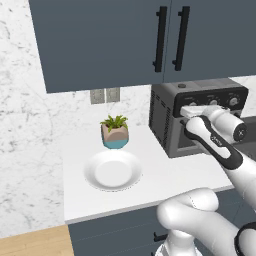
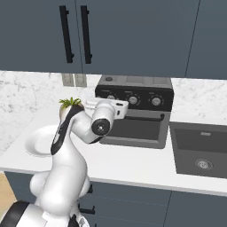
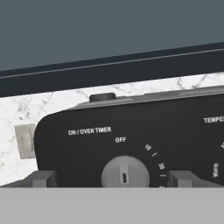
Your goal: Pick up the kebab skewer and baguette bread, and place them inside the toaster oven. Close the toaster oven door and start by setting the timer.
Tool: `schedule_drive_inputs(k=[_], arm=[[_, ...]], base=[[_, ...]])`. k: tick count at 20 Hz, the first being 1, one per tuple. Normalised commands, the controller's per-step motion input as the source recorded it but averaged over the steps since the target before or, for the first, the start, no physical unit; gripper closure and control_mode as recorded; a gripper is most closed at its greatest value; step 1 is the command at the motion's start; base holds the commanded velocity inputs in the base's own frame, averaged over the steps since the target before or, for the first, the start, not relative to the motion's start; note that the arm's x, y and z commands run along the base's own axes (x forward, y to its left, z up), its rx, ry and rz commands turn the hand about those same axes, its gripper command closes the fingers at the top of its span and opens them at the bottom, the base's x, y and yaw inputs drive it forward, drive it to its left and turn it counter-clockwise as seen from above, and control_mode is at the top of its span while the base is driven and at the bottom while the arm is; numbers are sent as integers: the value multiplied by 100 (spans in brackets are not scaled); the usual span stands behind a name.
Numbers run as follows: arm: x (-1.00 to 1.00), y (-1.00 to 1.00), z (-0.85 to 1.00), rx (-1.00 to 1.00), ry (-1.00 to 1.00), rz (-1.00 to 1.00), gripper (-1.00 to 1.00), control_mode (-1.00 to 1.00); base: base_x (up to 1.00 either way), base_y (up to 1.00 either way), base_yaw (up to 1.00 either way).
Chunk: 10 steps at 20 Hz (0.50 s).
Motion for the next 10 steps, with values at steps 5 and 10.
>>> schedule_drive_inputs(k=[5, 10], arm=[[3, -5, -10, 0, 0, 7, -100, -100], [5, -3, 0, 0, 0, 1, -100, -100]], base=[[0, 0, 0], [0, 0, 0]])
